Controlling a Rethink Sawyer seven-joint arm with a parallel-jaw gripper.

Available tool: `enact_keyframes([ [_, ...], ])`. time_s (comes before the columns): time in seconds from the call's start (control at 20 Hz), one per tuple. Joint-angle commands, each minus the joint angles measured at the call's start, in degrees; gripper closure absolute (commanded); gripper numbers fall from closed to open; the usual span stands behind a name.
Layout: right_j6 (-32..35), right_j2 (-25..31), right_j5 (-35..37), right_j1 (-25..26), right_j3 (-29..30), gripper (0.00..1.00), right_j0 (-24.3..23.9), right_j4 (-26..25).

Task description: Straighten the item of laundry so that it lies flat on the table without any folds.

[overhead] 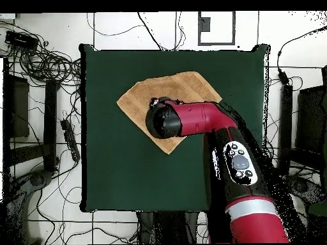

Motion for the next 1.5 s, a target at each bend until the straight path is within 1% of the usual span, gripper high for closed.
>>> enact_keyframes([
  [0.05,7.83,1.51,-0.91,2.33,5.75,0.0,0.67,3.54],
  [0.2,6.19,0.9,2.98,1.33,4.09,0.0,0.79,3.93],
  [0.25,6.4,-0.04,2.44,2.09,3.16,0.0,1.29,3.32],
  [0.4,5.66,-0.45,-1.4,7.79,1.22,0.0,0.95,1.6],
  [0.5,5.31,-0.03,-3.53,9.46,2.32,0.0,0.26,0.98],
  [0.6,5.68,-0.15,-5.37,9.44,5.0,0.0,-0.15,0.47],
  [0.75,4.9,0.02,-6.96,8.64,9.95,0.0,-2.01,-0.42],
  [0.85,4.51,-0.44,-8.08,8.27,12.17,0.0,-3.0,-1.17],
  [0.95,4.23,-0.94,-9.51,8.78,13.33,0.0,-3.74,-1.91],
  [1.25,4.84,-2.32,-14.75,13.17,13.34,0.0,-4.1,-2.88],
  [1.4,4.84,-2.75,-15.5,13.47,15.06,0.0,-4.73,-2.79],
  [1.5,5.22,-3.66,-15.44,12.6,16.69,0.0,-4.51,-2.47],
])
